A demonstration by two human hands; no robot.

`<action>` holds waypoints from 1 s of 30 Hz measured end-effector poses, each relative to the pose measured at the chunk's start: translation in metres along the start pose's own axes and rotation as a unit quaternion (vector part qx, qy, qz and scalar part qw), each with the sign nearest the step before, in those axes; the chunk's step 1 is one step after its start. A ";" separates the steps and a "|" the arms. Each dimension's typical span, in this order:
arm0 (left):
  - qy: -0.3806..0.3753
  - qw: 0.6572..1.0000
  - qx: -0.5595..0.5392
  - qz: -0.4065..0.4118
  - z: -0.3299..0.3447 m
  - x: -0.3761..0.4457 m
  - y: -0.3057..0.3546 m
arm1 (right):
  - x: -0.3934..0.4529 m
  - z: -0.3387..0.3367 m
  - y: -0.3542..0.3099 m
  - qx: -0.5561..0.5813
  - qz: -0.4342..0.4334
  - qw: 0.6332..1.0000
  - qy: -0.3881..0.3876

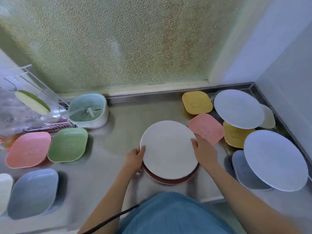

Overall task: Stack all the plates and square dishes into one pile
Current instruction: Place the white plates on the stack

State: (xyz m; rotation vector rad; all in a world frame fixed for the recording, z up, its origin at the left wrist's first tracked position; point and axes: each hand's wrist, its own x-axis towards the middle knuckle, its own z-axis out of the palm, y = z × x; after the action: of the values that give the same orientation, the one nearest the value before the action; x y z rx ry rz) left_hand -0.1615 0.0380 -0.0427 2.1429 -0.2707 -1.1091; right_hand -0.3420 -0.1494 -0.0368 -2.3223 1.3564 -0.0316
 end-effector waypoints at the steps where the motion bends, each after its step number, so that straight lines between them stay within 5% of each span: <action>1: 0.007 1.000 -0.003 -0.002 0.003 0.001 -0.001 | 0.001 -0.002 0.005 0.004 -0.006 1.000 0.008; 4: 0.046 0.999 -0.024 -0.006 0.005 0.005 -0.006 | 0.006 -0.021 0.014 0.086 0.017 0.992 0.086; 7: 0.097 0.995 -0.034 -0.007 0.008 0.007 -0.007 | 0.033 -0.042 0.037 0.180 0.150 0.961 0.146; 10: 0.136 0.989 -0.056 -0.019 0.015 0.007 -0.006 | 0.061 -0.062 0.058 0.373 0.345 0.848 0.150; 13: 0.149 0.986 -0.061 -0.037 0.020 0.008 -0.007 | 0.077 -0.072 0.069 0.547 0.407 0.713 0.166; 17: 0.160 0.984 -0.058 -0.043 0.022 0.007 -0.004 | 0.088 -0.077 0.077 0.617 0.423 0.641 0.174; 18: 0.166 0.984 -0.053 -0.042 0.023 0.006 -0.002 | 0.089 -0.078 0.078 0.609 0.413 0.658 0.162; 20: 0.172 0.983 -0.046 -0.048 0.024 0.005 0.000 | 0.094 -0.080 0.086 0.476 0.366 0.791 0.114; 23: 0.180 0.982 -0.030 -0.053 0.025 0.002 0.002 | 0.100 -0.079 0.089 0.353 0.373 0.855 0.070; 27: 0.188 0.981 -0.009 -0.054 0.024 0.001 0.003 | 0.095 -0.075 0.085 0.417 0.339 0.836 0.106; 30: 0.218 0.975 0.026 -0.047 0.024 -0.004 0.008 | 0.082 -0.076 0.068 0.541 0.361 0.738 0.177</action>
State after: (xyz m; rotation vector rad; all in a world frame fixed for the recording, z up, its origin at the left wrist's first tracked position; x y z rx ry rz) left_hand -0.1818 0.0223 -0.0447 2.3980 0.0061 -0.6590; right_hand -0.3737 -0.2734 -0.0114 -0.7622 1.6666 -0.8148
